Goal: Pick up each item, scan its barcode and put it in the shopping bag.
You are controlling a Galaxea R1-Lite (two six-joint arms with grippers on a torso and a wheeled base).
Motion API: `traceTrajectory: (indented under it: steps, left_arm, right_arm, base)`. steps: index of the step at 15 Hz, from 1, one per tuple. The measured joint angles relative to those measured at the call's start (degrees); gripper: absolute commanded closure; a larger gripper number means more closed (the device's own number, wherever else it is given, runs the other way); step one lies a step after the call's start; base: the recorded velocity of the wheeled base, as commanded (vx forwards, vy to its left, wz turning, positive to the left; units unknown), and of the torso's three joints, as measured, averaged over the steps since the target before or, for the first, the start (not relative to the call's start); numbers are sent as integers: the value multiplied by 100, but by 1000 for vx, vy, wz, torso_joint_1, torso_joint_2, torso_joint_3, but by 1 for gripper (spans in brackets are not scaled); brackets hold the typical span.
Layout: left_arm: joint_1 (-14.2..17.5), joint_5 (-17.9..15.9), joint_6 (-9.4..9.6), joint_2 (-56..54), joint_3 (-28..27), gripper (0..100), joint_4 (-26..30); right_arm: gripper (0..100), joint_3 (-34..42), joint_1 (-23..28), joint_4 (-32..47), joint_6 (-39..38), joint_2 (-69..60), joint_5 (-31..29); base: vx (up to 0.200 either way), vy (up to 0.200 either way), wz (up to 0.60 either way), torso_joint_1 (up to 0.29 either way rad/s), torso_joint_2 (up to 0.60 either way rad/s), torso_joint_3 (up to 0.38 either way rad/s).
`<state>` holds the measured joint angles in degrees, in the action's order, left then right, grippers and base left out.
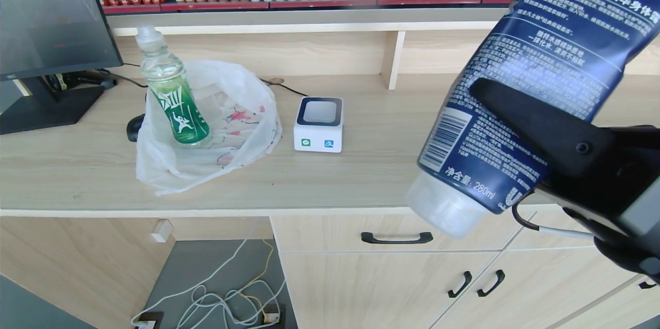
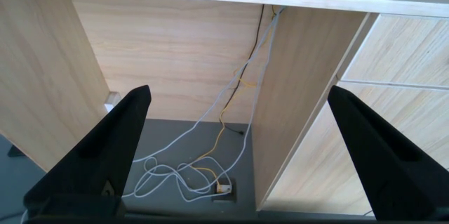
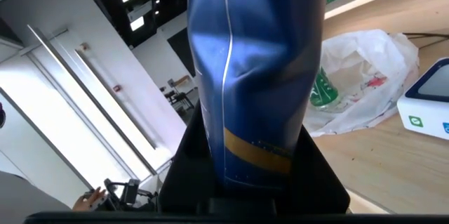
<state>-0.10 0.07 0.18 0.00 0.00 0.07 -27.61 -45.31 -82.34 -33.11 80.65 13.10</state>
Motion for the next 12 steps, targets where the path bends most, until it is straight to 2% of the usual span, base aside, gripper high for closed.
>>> traceTrajectory:
  steps: [4, 8, 12]
  left_arm:
    - [0, 2, 0, 0, 0, 0, 0]
    - [0, 0, 0, 0, 0, 0, -2]
    - [0, 0, 0, 0, 0, 0, 0]
  right_arm:
    - [100, 35, -52, 0, 240, -44, -50]
    - [100, 155, 20, -18, 766, -1, -446]
    - [100, 151, 67, -2, 1172, 121, -1133]
  base:
    - [0, 0, 0, 0, 0, 0]
    - [0, 0, 0, 0, 0, 0]
    - [0, 0, 0, 0, 0, 0]
